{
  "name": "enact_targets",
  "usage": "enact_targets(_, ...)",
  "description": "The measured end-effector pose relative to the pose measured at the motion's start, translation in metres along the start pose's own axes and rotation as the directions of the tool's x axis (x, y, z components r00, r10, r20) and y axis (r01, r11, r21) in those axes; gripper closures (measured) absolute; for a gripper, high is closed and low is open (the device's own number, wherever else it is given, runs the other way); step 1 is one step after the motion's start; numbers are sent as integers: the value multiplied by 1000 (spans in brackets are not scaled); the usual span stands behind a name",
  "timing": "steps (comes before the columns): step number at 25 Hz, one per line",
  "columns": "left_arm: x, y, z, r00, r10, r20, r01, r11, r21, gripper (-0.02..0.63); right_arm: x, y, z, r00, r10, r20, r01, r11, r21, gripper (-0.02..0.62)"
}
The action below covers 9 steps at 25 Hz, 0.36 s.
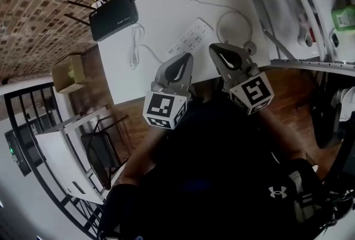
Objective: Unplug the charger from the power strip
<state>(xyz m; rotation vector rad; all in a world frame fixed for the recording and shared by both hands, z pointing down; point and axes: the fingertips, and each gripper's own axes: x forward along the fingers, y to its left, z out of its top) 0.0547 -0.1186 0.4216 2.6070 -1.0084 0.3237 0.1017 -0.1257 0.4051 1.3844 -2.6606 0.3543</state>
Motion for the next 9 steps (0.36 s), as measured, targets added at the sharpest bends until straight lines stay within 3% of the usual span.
enact_targets(9,10,-21,8,999,-52,14,51,998,46,601,-11,-6,3,1000,-20,14,20,1000,5,584)
